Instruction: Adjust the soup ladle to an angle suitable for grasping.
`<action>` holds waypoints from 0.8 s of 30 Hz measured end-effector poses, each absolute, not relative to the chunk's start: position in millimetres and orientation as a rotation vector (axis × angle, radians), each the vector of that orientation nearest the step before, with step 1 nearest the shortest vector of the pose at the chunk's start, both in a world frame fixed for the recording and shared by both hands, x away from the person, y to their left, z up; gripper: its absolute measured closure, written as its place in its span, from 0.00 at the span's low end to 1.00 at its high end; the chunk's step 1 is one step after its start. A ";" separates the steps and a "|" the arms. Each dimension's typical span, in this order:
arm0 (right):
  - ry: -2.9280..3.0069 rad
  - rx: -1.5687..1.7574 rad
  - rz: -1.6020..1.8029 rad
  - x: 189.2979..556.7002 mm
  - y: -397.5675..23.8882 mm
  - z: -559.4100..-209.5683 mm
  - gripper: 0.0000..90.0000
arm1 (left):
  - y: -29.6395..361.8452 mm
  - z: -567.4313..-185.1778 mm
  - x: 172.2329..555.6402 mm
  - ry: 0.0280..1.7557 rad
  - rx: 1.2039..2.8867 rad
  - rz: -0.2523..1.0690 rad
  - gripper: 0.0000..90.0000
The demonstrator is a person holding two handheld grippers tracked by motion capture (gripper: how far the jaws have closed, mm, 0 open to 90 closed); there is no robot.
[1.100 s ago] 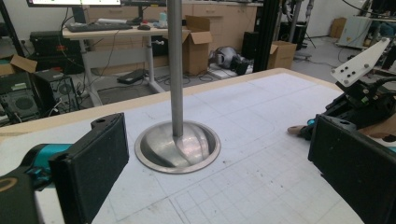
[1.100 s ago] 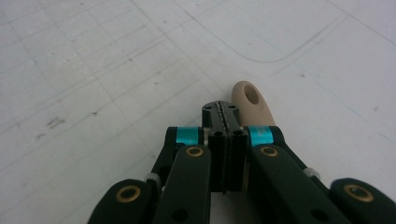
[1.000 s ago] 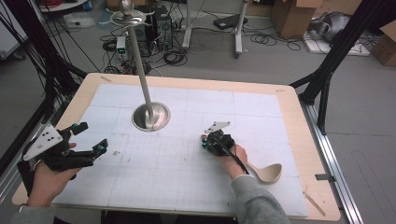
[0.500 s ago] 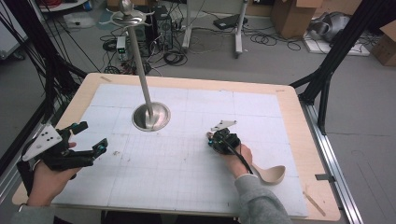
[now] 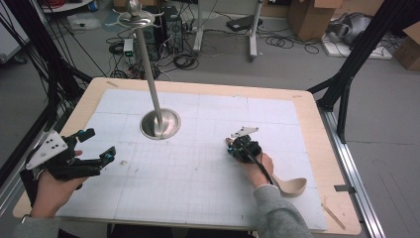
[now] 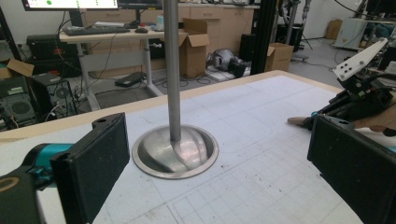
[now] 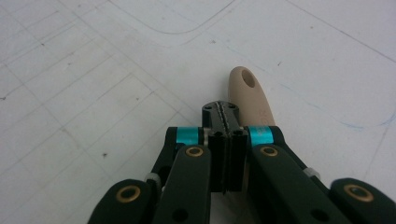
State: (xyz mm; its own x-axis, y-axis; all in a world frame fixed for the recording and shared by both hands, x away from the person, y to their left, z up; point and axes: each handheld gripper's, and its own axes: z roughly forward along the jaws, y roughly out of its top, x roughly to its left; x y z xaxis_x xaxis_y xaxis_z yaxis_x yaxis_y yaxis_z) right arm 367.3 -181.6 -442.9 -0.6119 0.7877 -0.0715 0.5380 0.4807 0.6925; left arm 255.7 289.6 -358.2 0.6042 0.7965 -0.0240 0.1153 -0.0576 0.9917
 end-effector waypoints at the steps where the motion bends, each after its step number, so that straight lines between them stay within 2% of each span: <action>1: 2.353 1.097 0.900 367.3 -181.3 -443.1 1.00 | 289.4 -358.4 256.0 0.792 1.554 0.664 0.07; 10: 2.379 1.096 1.030 360.1 -180.6 -432.7 1.00 | 283.2 -358.8 263.0 0.781 1.559 0.651 0.07; 15: 2.380 1.040 1.142 345.7 -187.6 -405.2 1.00 | 279.3 -357.2 267.4 0.767 1.558 0.642 0.07; 20: 2.366 0.984 1.256 330.3 -213.5 -378.3 1.00 | 271.7 -355.6 274.4 0.751 1.559 0.629 0.07; 23: 2.370 0.956 1.269 327.8 -223.9 -374.8 0.98 | 269.1 -354.9 276.6 0.742 1.560 0.624 0.07; 24: 2.385 0.958 1.257 326.0 -232.1 -374.5 0.89 | 266.7 -354.0 278.8 0.736 1.562 0.619 0.07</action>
